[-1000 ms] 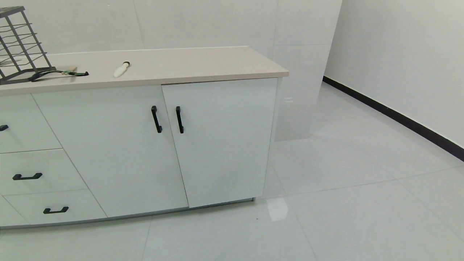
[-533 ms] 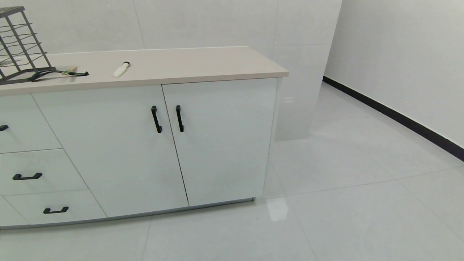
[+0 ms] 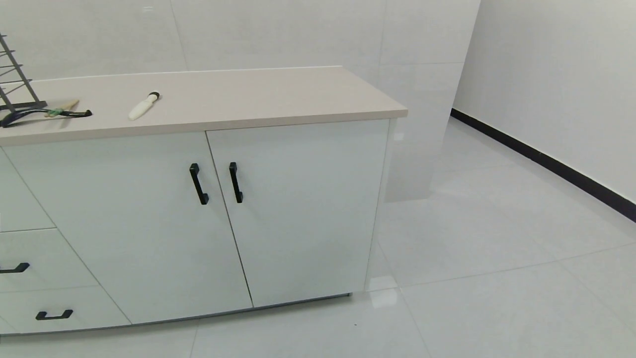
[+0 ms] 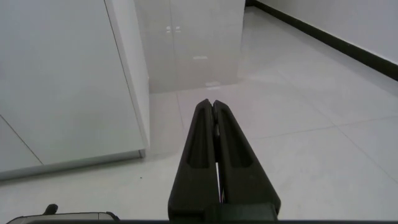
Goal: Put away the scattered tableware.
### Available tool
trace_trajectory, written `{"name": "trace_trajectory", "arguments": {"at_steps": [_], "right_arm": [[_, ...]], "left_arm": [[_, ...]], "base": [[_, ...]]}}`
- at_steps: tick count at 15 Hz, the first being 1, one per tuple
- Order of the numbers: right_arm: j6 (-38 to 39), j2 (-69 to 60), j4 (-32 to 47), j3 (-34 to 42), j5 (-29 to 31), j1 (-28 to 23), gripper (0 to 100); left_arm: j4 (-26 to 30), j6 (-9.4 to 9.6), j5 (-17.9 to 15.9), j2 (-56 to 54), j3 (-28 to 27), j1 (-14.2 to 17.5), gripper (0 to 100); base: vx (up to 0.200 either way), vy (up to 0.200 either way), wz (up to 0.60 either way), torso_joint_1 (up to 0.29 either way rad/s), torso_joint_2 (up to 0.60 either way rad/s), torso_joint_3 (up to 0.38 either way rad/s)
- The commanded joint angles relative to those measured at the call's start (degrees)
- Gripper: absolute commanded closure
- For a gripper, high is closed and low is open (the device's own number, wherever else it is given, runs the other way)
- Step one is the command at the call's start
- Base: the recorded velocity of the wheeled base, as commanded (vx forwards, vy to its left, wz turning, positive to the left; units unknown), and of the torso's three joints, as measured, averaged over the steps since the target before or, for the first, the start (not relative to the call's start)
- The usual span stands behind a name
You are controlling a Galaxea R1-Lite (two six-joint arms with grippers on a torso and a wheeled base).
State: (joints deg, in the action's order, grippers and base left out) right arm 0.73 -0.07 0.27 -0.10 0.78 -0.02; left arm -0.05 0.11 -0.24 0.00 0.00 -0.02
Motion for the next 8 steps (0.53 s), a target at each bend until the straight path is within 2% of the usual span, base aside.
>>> {"name": "trace_trajectory", "arguments": {"at_steps": [1,4,8], "right_arm": [[-0.12,0.07,-0.09,0.01,-0.16,0.02,100],[-0.20,0.07,-0.09,0.01,0.01,0.02,100],[-0.20,0.07,-0.09,0.01,0.19,-0.06,100]], "left_arm": [[-0.04,-0.11,0.07,0.00,0.00,0.02,0],[-0.04,-0.11,0.07,0.00,0.00,0.02,0],[-0.04,-0.20,0.07,0.00,0.00,0.02,0]], "base": [[0.000,0.000,0.00,0.000,0.00,0.000],[0.000,0.000,0.00,0.000,0.00,0.000],[0.000,0.000,0.60,0.002,0.00,0.002]]}}
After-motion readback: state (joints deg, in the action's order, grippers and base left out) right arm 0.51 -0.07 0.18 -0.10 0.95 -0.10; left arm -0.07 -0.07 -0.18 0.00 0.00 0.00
